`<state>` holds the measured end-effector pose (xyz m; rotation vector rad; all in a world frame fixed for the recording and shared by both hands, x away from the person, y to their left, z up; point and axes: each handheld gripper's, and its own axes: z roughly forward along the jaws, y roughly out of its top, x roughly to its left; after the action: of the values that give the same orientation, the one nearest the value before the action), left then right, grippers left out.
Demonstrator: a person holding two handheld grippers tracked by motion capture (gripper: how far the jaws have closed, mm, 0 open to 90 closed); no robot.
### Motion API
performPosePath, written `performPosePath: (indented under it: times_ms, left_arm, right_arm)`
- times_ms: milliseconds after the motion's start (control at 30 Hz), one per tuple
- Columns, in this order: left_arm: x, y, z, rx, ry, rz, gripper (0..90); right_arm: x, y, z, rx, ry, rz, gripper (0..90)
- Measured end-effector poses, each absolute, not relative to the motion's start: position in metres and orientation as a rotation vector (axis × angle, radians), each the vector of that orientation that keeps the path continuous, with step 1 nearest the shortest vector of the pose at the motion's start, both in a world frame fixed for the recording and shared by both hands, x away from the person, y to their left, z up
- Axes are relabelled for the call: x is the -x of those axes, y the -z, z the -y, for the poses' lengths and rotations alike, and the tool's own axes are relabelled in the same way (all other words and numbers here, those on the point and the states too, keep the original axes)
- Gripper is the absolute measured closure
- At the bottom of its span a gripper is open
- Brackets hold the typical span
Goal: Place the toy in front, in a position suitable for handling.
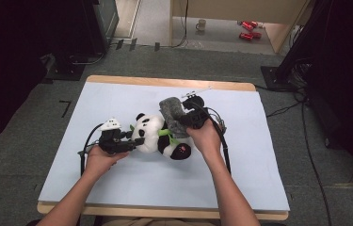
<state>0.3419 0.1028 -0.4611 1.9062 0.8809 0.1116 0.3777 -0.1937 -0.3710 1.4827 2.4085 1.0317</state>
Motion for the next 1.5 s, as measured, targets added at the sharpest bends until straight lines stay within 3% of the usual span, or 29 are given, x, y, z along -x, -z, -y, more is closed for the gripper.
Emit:
performPosePath:
  times_ms: [200, 367, 633, 800, 1500]
  left_arm:
    - [-0.341, 0.461, -0.102, -1.898, -0.120, -0.885, 49.2]
    - [-0.340, 0.460, -0.101, -1.900, -0.128, -0.886, 49.2]
    - [-0.341, 0.459, -0.102, -1.879, -0.116, -0.898, 49.2]
    - [-0.341, 0.458, -0.102, -1.879, -0.117, -0.909, 49.3]
    - [-0.343, 0.460, -0.101, -1.900, -0.111, -0.921, 50.6]
  right_arm:
    - [-0.375, 0.351, 0.194, -1.465, -1.100, -2.386, 78.5]
    - [-0.376, 0.344, 0.168, -1.406, -1.155, -2.432, 78.4]
    - [-0.380, 0.356, 0.114, -1.336, -1.181, -2.550, 78.4]
    - [-0.381, 0.372, 0.101, -1.326, -1.126, -2.597, 78.4]
    - [-0.366, 0.380, 0.214, -1.517, -1.087, -2.404, 78.4]
